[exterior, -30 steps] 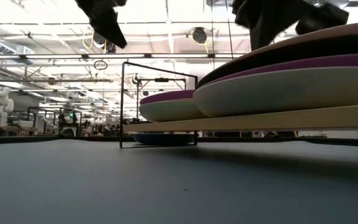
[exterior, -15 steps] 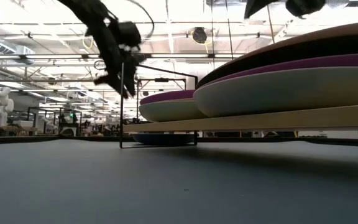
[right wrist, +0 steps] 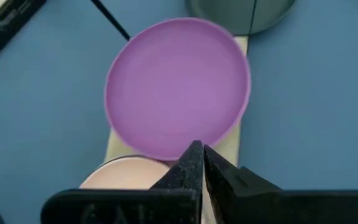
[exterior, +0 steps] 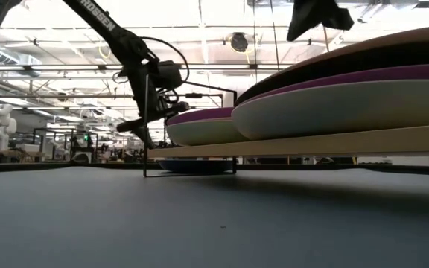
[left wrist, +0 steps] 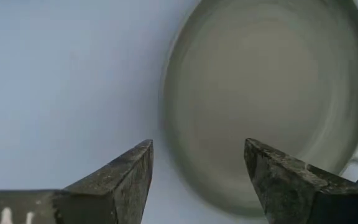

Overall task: Place and stack plates onto a shelf
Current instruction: Stack the black plate on top of the purple plate on the shelf

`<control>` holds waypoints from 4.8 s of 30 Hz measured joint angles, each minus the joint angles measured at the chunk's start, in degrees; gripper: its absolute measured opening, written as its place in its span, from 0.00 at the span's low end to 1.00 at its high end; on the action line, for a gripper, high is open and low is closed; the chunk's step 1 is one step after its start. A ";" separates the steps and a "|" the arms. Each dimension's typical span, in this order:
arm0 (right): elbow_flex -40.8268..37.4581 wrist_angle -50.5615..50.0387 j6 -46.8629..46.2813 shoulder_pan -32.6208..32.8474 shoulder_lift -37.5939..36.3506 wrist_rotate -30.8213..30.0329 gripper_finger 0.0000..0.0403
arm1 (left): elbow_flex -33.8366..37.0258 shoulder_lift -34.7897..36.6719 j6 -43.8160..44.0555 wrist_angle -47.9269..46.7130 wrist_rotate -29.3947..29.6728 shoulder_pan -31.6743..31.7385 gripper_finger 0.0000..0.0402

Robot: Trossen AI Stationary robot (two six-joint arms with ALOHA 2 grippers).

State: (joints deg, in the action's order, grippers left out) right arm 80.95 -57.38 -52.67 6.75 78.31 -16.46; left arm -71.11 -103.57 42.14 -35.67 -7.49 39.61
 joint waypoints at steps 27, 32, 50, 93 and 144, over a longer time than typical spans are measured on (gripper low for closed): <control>0.04 1.36 16.03 -4.92 -2.63 -0.06 0.00 | 0.02 -6.85 13.90 -0.21 8.20 -5.32 0.30; 0.04 1.95 15.91 -4.92 -2.63 -0.02 0.00 | -0.02 -6.81 13.61 0.05 10.62 -6.20 0.16; 0.04 3.15 12.73 -4.90 -2.63 -0.01 0.00 | 0.04 7.57 8.88 1.84 19.54 -3.20 0.03; 0.04 9.93 9.25 2.34 -3.97 7.69 0.00 | -0.04 41.70 17.35 -10.64 11.80 -30.87 0.03; 0.02 5.55 49.03 -0.46 -19.94 2.96 0.00 | 0.00 12.70 67.59 -5.29 16.87 -48.36 0.03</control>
State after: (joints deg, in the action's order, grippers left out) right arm 80.97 -51.83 -3.64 6.28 58.37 -13.49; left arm -71.11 -90.87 109.73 -40.96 9.39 -8.75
